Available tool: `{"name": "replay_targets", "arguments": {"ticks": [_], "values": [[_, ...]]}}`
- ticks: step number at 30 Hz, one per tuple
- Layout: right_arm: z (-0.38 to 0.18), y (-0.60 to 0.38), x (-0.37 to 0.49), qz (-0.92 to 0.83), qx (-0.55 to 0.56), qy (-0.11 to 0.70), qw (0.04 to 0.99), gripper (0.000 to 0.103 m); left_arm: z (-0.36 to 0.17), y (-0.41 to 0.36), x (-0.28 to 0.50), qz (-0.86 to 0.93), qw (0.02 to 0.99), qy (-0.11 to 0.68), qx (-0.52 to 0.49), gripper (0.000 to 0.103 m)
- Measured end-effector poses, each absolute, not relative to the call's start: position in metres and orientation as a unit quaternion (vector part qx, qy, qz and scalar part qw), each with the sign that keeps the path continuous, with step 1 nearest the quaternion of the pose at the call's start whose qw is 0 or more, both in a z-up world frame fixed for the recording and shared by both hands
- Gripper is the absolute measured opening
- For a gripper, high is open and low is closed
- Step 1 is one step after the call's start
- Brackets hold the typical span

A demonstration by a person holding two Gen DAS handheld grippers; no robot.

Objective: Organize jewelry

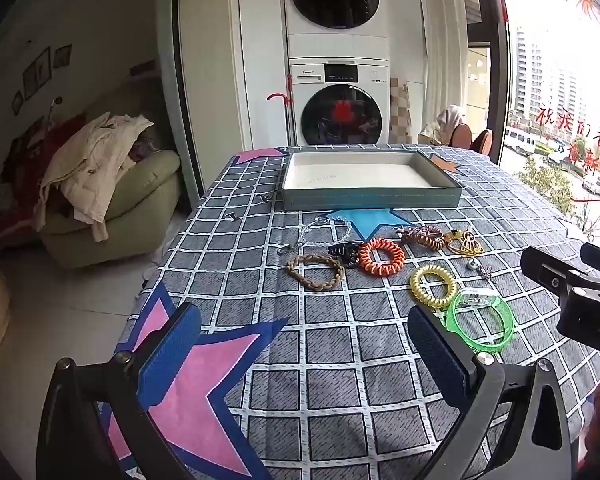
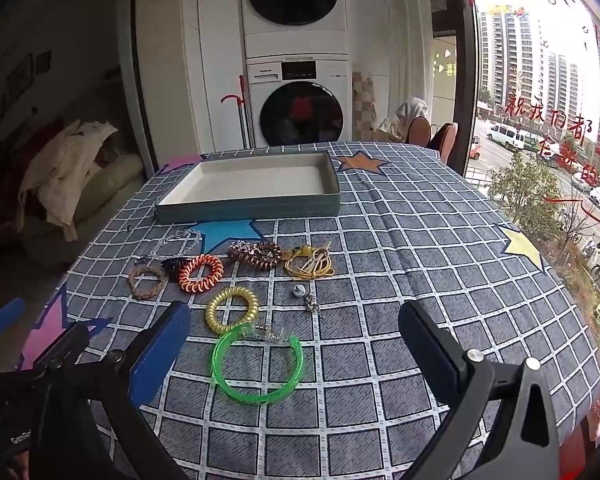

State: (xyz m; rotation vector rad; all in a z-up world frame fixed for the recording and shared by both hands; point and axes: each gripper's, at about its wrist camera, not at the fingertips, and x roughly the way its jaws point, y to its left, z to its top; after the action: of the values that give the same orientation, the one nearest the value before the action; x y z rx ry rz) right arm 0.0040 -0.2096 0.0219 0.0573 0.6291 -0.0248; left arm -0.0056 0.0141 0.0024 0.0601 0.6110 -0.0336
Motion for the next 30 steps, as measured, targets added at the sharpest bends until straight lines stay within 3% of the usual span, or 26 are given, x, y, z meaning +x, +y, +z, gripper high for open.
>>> {"name": "replay_targets", "arguments": {"ticks": [30], "values": [[0.0216, -0.2097, 0.0057, -0.008, 0.031, 0.312, 0.949, 0.103, -0.0032, 0.0102, -0.0029, -0.019, 0.951, 0.308, 0.030, 0.103]]}}
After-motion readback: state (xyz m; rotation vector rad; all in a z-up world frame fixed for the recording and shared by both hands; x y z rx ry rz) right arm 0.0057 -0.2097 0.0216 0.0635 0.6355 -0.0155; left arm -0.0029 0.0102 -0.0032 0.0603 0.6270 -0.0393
